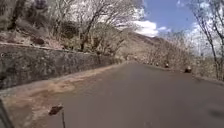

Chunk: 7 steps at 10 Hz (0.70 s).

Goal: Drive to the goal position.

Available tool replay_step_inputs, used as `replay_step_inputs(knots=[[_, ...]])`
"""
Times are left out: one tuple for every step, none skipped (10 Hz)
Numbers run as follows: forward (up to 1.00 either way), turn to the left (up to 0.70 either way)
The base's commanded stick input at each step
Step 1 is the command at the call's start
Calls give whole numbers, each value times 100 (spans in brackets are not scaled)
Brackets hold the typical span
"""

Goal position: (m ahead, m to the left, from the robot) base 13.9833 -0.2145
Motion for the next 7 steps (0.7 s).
replay_step_inputs(knots=[[70, 0], [70, 0], [70, 0], [70, 0], [70, 0], [70, 0], [70, 0]])
